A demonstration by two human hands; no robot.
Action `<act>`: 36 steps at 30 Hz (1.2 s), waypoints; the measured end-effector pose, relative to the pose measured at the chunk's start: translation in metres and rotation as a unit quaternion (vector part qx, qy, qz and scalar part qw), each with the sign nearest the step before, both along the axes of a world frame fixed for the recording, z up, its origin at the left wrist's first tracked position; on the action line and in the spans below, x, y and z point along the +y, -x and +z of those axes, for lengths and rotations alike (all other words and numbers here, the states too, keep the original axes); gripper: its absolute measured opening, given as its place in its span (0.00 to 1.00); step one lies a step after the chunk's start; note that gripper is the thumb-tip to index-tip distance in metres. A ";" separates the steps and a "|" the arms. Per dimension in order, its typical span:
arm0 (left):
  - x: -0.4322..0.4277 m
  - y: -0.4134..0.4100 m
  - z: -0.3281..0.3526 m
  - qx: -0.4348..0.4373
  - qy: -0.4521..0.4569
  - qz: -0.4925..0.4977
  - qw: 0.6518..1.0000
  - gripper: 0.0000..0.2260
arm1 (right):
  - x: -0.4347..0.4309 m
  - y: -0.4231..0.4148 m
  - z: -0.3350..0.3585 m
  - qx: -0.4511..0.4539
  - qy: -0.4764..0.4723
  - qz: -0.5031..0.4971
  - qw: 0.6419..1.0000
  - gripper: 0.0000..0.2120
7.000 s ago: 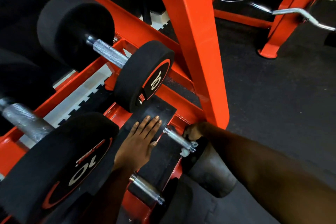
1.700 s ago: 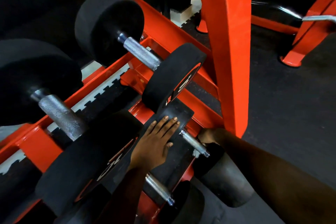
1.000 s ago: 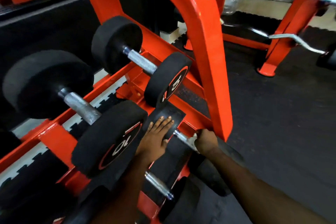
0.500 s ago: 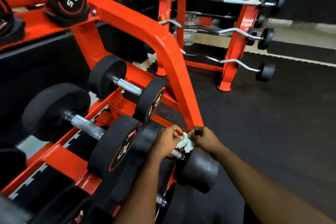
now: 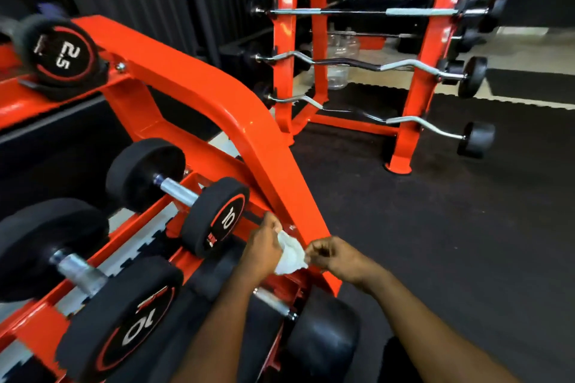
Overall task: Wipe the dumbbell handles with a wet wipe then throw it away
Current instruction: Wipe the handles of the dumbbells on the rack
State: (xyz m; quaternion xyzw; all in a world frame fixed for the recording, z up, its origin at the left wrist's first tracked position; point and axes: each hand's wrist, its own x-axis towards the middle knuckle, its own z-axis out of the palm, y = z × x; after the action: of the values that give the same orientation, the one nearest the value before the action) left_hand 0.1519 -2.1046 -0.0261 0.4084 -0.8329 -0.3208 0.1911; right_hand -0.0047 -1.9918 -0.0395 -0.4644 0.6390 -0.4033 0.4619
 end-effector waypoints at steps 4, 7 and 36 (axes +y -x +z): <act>-0.010 0.017 0.031 0.017 -0.012 0.010 1.000 0.08 | -0.025 0.026 0.015 0.038 -0.014 -0.029 0.999 0.07; -0.005 0.012 0.067 0.039 -0.056 -0.005 0.998 0.03 | -0.033 0.028 0.038 0.001 -0.002 -0.084 0.996 0.06; 0.315 -0.193 0.421 0.156 0.035 0.555 0.816 0.20 | 0.124 -0.219 0.412 -0.020 0.003 0.399 0.917 0.17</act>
State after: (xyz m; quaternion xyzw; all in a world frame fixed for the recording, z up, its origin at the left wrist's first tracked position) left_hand 0.3448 -1.7895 0.3946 0.7392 -0.4345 -0.1902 0.4780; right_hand 0.2143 -1.8678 0.3728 -0.6744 0.3899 -0.1963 0.5955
